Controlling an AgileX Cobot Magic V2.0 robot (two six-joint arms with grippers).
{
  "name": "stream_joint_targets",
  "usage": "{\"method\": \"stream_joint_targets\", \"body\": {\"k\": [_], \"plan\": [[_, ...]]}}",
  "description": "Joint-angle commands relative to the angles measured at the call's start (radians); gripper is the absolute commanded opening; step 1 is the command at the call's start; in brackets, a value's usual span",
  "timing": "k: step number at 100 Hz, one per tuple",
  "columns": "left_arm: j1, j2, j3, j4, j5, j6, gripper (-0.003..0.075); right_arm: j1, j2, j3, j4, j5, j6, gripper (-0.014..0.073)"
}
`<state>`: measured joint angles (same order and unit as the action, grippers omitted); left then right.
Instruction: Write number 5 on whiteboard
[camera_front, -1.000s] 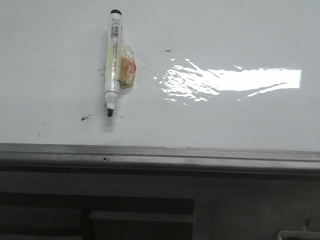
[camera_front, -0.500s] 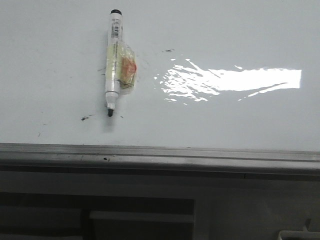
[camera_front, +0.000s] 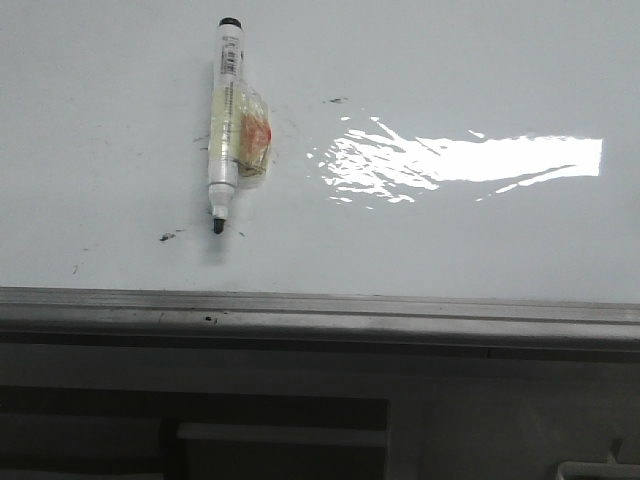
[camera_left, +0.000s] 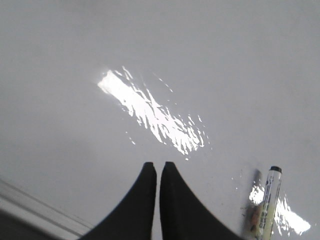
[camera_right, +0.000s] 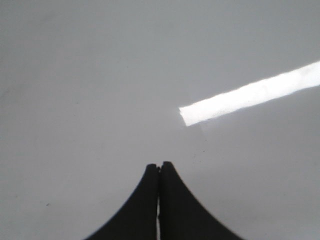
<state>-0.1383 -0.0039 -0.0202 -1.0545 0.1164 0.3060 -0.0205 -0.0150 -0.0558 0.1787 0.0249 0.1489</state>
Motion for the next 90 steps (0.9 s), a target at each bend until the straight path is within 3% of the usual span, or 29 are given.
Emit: {"method": "stream_joint_targets", "body": {"k": [1,16,27,49,66,90], "plan": [[0.002,0.019,-0.09,0.104,0.017,0.061,0.0037,-0.002,-0.006,-0.105,0.0,0.023,0.006,-0.006],[0.002,0.18,-0.242,0.25,0.182,0.083,0.0256,0.001,0.039,-0.212,-0.004,0.189,-0.081,-0.001],[0.002,0.343,-0.329,0.279,0.3,0.095,0.0372,0.027,0.11,-0.264,-0.004,0.269,-0.2,0.0115],[-0.001,0.606,-0.462,0.24,0.413,0.271,0.0378,0.129,0.265,-0.376,-0.004,0.438,-0.286,0.0307],[-0.079,0.771,-0.553,0.204,0.411,0.3,0.0377,0.227,0.369,-0.412,-0.004,0.417,-0.293,0.0317],[-0.336,0.954,-0.617,0.078,0.267,0.309,0.0376,0.305,0.437,-0.414,-0.004,0.315,-0.293,0.0317]]}}
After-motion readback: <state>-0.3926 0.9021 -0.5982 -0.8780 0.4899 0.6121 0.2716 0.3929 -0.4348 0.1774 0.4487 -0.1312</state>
